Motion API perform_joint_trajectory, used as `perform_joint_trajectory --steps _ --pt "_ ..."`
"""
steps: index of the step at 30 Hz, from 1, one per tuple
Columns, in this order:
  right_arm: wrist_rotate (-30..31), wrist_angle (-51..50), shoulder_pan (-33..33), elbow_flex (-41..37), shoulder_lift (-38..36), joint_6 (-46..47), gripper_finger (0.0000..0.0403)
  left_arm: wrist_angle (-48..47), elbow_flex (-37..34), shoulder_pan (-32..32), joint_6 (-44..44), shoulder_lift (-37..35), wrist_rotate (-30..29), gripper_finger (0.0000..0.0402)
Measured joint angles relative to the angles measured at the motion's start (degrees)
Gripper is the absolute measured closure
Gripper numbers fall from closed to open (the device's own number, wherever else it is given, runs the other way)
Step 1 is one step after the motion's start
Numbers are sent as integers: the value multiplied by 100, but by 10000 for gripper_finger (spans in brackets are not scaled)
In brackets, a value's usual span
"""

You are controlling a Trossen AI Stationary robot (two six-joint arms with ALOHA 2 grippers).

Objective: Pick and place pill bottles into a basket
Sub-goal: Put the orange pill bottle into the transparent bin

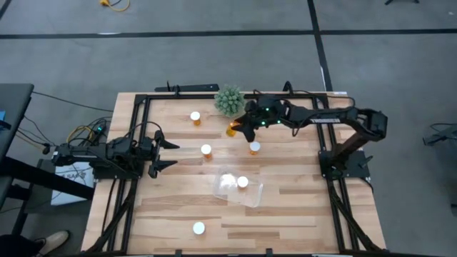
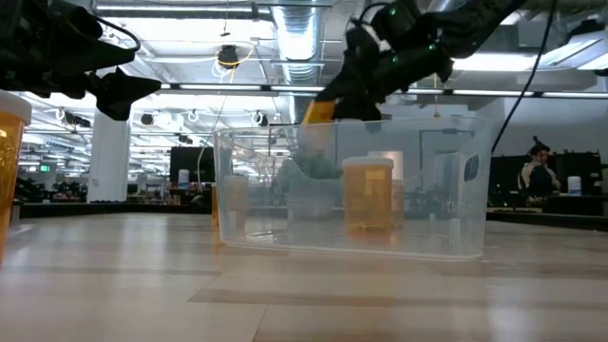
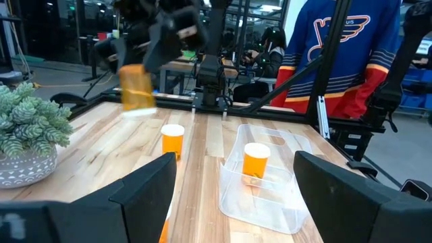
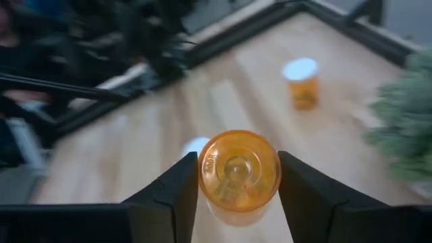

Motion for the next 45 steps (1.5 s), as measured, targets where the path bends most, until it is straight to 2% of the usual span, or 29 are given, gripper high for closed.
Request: perform_joint_trajectory --steps 6,8,13,19,26,35,40,45 --pt "-828 -156 17 0 -374 645 222 -1 2 0 5 0 1 111" --pt "-923 -349 88 0 -484 679 225 -1 2 0 -11 -2 -1 111" --pt "-1249 -602 432 -1 -731 776 238 0 1 -1 1 0 0 111" --pt "-1792 -608 893 -2 -756 1318 226 0 2 -2 3 -1 0 111" --pt "-1568 -788 1461 -6 -731 1185 234 1 0 -2 0 0 1 111" --pt "-1531 -1135 1850 -7 -730 1242 228 -1 0 0 -11 0 1 111" --pt "-1290 -1407 2130 -17 -730 1118 231 0 0 -1 -11 -2 1 111" --pt "-1192 -1248 2371 -285 -725 1345 226 1 0 0 2 -2 -1 111"
